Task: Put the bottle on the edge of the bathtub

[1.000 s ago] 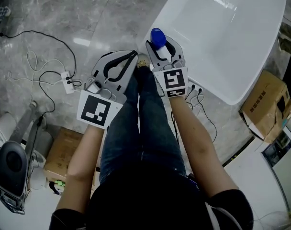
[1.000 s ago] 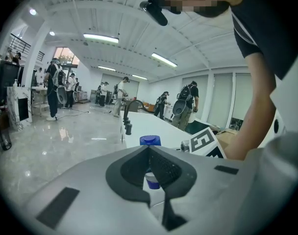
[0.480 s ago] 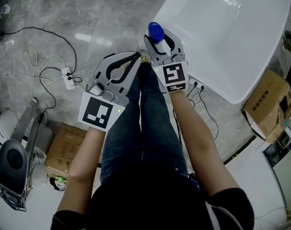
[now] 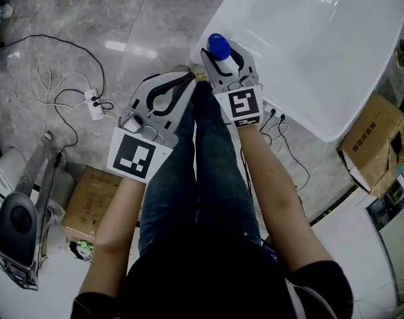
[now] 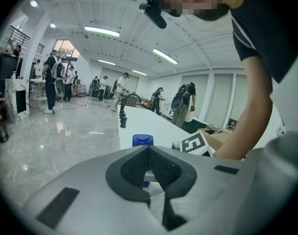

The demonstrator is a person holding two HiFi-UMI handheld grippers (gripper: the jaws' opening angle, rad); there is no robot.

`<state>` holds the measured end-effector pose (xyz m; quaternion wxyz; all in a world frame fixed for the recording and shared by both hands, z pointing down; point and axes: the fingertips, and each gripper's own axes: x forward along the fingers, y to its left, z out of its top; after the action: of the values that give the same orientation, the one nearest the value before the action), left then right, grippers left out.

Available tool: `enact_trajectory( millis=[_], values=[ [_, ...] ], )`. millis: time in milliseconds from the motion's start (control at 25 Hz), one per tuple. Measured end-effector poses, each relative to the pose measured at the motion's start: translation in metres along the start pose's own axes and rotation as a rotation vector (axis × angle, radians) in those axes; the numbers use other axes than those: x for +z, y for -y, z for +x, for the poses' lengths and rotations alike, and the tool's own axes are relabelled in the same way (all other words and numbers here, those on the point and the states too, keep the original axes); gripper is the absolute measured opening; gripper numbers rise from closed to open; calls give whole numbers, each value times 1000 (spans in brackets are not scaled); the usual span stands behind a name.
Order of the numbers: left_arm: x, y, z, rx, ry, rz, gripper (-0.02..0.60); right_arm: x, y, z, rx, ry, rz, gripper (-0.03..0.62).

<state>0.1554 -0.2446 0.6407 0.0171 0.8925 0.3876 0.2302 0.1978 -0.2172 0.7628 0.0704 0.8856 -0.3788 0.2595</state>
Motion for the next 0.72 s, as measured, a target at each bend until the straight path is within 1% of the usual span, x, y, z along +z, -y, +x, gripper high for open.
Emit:
enact_trajectory(
  millis=[160,360,560,720],
  values=[
    [4,3,3,-8,-5,3,25,-3,-2,-5,21,-25,-31,176],
    [14,7,-1,-12,1,8,26,-14,-7,-10,40,-101,-48,178],
    [30,10,-14,-12,4,18,25,-7,-13,-22,50,-139,-59,249],
    [49,20,-27,-12,15,28,25,9,-12,-58,24,-139,-69,259]
  ],
)
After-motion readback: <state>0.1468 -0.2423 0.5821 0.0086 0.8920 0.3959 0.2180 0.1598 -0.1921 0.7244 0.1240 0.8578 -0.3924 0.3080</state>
